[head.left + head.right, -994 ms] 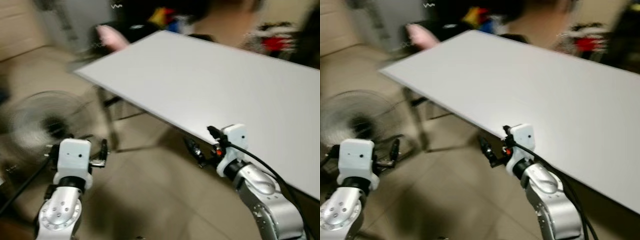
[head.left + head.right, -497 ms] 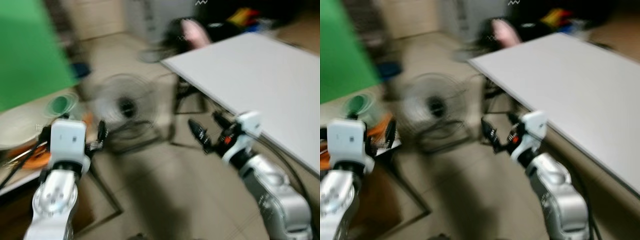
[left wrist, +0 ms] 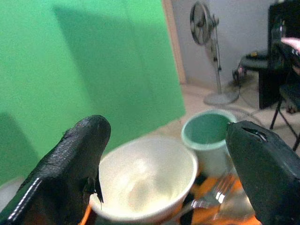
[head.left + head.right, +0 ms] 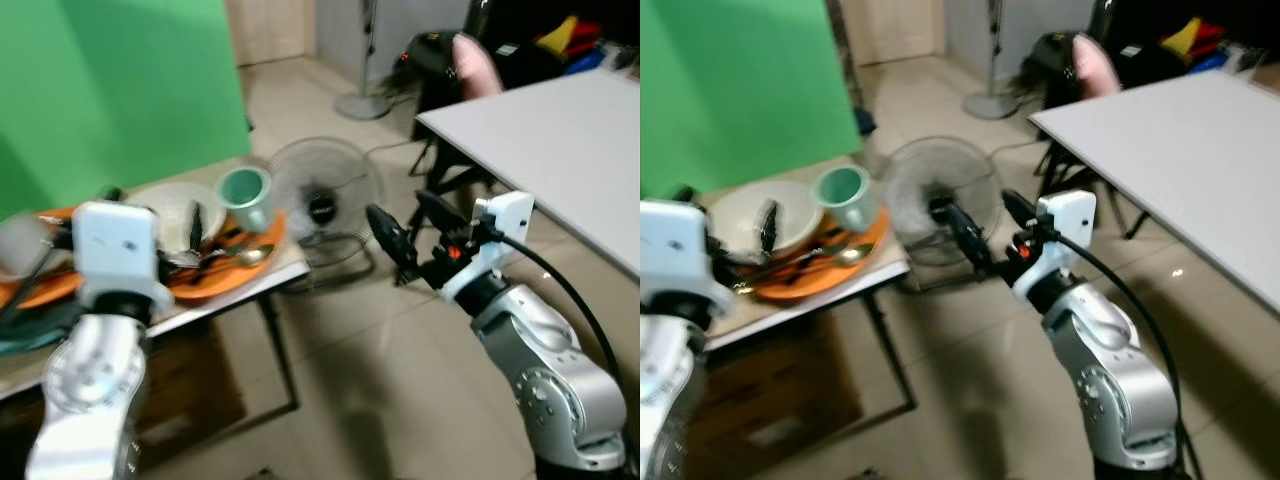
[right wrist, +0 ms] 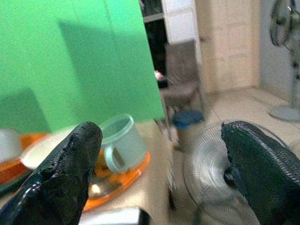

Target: Setting the table

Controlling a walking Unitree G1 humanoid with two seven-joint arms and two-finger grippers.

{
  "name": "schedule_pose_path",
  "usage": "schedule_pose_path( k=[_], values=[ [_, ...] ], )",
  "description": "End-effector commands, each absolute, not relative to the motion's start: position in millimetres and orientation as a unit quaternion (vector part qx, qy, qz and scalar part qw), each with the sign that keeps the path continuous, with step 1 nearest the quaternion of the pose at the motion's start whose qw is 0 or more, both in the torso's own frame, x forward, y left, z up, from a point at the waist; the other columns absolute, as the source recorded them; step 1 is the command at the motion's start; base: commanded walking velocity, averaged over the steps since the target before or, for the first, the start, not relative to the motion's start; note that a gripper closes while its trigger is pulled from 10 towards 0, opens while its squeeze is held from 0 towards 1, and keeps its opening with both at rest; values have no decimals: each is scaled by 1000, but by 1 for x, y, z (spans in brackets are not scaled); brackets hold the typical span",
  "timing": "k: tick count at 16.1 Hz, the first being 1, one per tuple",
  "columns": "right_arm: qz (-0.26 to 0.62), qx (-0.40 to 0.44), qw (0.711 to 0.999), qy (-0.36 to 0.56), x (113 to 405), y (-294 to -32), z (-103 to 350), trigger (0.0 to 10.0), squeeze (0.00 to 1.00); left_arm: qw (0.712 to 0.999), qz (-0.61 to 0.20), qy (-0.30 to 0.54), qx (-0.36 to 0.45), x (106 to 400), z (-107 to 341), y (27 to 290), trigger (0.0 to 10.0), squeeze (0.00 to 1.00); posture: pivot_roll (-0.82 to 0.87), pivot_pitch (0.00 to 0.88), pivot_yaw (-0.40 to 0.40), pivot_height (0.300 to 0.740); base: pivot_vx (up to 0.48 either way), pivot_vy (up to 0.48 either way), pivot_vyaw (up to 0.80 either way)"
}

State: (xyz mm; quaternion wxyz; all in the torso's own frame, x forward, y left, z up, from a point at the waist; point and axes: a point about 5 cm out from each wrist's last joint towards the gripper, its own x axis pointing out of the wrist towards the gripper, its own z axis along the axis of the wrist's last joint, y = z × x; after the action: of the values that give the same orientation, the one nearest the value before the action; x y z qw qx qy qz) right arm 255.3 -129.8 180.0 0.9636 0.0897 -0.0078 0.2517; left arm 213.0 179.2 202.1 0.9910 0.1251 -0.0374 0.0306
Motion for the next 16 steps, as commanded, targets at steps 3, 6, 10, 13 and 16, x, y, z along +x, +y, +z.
schedule_pose_path(
  k=[3, 6, 10, 13, 16],
  values=[
    [244, 92, 963, 60, 255, -124, 162, 10000, 0, 988, 59, 1, 140, 207, 191, 188, 10000, 0, -48, 21, 47, 740, 0, 80, 0],
    [267, 74, 959, 57, 254, -118, 162, 10000, 0, 990, 77, 11, 119, 204, 188, 191, 10000, 0, -39, 25, 40, 740, 0, 0, 0],
    [259, 58, 962, 67, 257, -119, 156, 10000, 0, 988, 71, 15, 139, 201, 186, 190, 10000, 0, -27, 26, 32, 740, 0, 0, 200],
    [249, 63, 964, 68, 259, -121, 154, 10000, 0, 989, 54, 15, 140, 203, 187, 188, 10000, 0, -25, 27, 41, 740, 177, 0, 800],
    [251, 63, 964, 67, 258, -121, 153, 10000, 0, 989, 43, 14, 141, 204, 187, 186, 10000, 0, -27, 25, 52, 740, 335, 0, 800]
  ],
)
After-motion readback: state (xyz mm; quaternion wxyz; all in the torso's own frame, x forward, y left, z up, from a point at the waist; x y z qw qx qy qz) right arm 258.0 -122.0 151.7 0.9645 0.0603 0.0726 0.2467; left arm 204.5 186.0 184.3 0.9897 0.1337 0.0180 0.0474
